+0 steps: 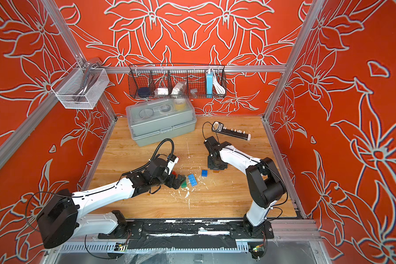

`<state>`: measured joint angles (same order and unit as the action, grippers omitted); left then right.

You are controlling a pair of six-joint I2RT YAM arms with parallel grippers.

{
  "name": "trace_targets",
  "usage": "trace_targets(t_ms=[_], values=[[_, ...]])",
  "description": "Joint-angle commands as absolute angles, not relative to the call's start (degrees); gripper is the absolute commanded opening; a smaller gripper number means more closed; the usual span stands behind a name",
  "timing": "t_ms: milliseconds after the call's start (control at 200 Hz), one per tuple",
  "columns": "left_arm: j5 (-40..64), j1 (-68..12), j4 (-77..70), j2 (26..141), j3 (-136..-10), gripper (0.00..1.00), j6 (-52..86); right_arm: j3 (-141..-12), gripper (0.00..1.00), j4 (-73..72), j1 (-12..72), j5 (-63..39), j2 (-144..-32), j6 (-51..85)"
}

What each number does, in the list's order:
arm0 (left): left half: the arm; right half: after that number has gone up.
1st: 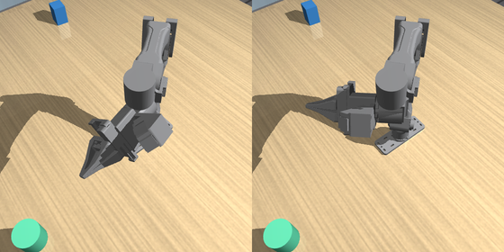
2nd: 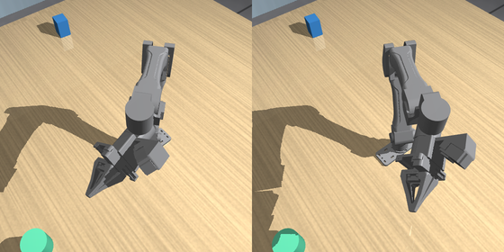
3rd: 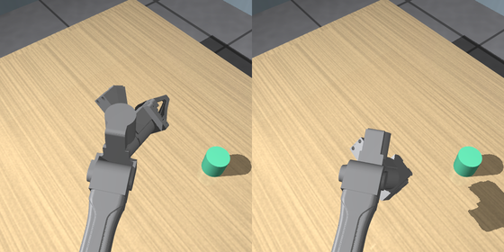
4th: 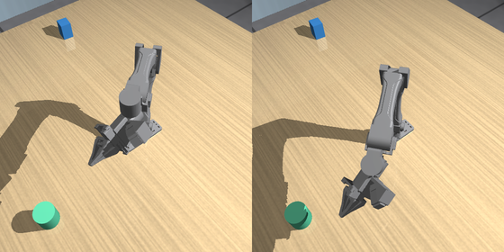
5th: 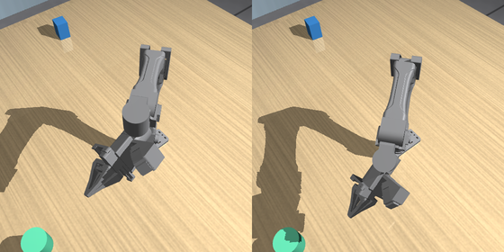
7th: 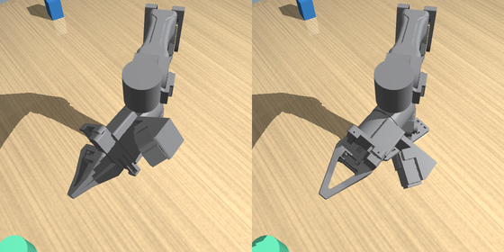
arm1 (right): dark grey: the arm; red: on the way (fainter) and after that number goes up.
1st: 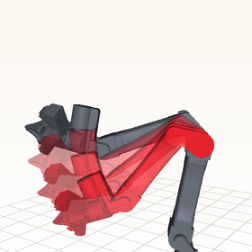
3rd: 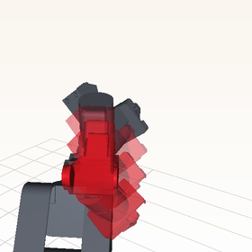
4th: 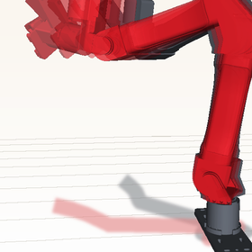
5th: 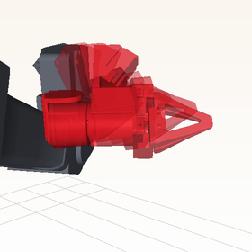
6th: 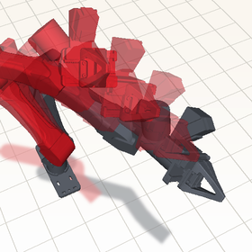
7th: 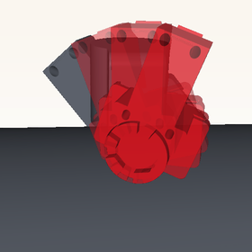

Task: Assemble a spoon with lego
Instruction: Assemble the lego brick with the lego brick.

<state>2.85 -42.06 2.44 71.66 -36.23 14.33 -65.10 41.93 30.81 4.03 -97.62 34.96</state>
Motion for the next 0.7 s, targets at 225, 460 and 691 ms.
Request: trace_targets(t_ms=[225, 460, 691], values=[[2.46, -42.36, 2.00, 72.16, -36.64, 0.98, 13.53, -63.33, 0.13, 40.26, 30.51, 3.24, -100.25, 34.52], [2.29, -42.36, 2.03, 72.37, -36.62, 0.98, 13.62, -60.04, 0.13, 38.92, 29.73, 1.53, -101.14, 35.49], [1.56, -42.37, 2.03, 72.75, -36.66, 0.98, 13.89, -57.07, 0.13, 36.32, 29.30, 2.10, -98.58, 38.87]])
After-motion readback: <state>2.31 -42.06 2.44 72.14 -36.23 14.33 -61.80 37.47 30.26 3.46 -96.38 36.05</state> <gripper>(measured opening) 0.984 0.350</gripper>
